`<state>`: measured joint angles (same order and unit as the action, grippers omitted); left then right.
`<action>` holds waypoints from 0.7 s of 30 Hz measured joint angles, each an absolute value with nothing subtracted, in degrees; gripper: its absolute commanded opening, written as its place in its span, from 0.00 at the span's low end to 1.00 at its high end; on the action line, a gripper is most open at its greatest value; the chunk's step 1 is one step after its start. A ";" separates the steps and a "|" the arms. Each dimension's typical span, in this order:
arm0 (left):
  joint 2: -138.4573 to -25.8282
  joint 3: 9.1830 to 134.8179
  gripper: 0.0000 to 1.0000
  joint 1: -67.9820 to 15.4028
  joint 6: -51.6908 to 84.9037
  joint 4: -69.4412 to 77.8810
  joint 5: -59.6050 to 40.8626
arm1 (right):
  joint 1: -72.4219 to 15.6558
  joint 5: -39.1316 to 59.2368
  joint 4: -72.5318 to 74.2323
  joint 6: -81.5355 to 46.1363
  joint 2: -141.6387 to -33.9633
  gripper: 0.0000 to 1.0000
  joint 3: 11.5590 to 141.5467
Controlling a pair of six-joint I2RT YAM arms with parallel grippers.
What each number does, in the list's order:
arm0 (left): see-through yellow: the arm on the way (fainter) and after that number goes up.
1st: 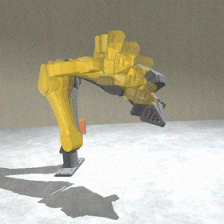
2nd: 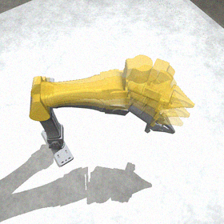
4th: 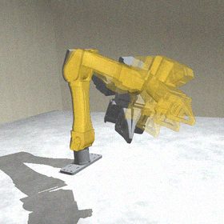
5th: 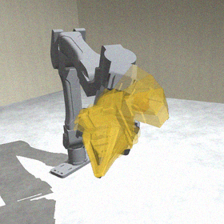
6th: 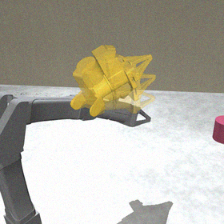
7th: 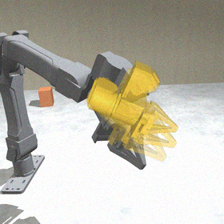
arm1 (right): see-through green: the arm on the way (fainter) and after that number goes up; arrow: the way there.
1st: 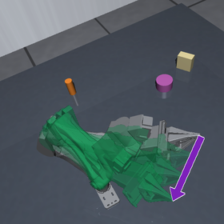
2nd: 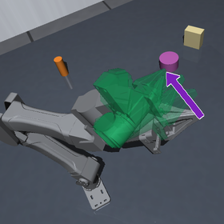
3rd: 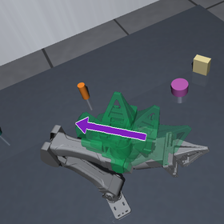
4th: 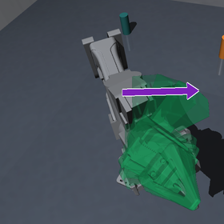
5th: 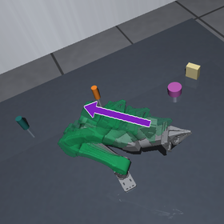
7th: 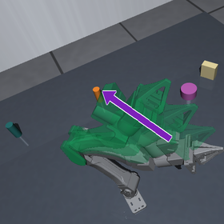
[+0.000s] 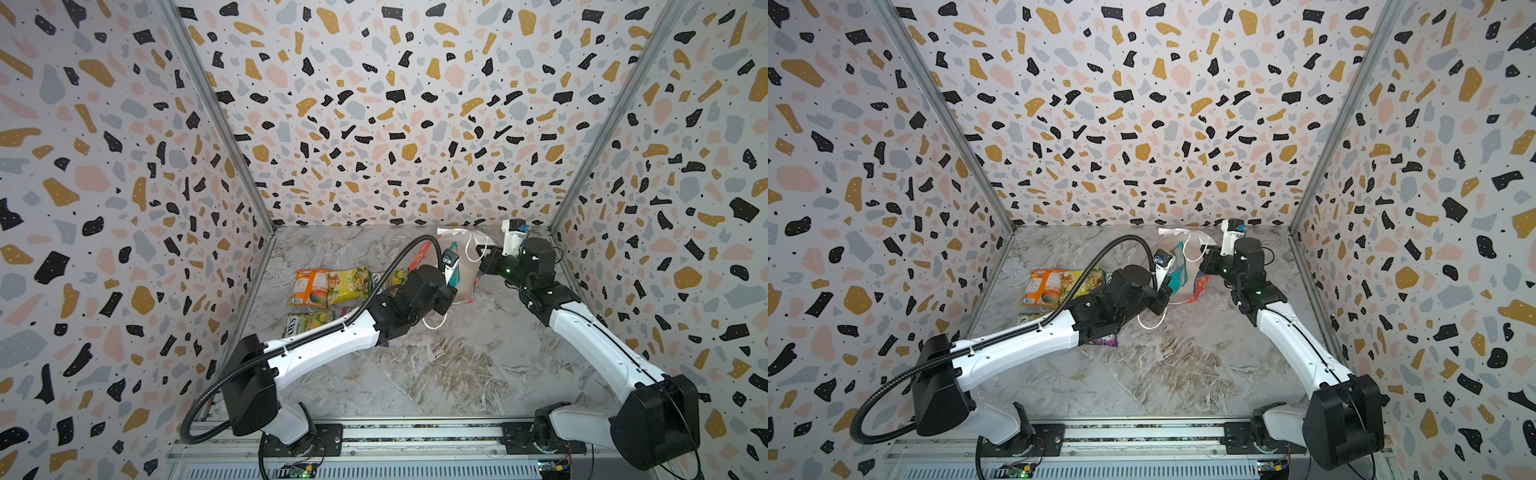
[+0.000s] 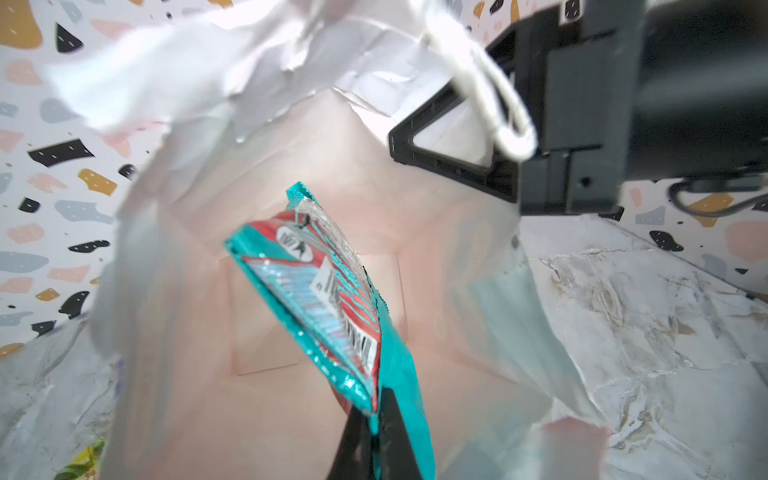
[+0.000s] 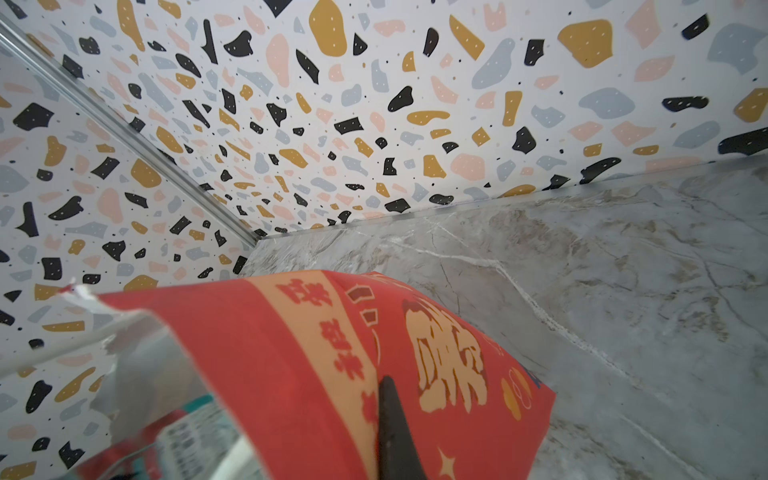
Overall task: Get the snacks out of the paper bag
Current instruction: 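Pull the teal packet up out of the bag with the left gripper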
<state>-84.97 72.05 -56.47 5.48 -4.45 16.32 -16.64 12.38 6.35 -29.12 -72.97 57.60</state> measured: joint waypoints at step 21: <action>-61.78 72.79 0.00 -56.53 5.56 -4.86 22.26 | -10.68 15.27 2.09 -30.96 -83.26 0.00 66.32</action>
<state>-61.78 72.79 -56.53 5.56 -4.86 22.26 -10.68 15.27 2.09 -30.96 -83.26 66.32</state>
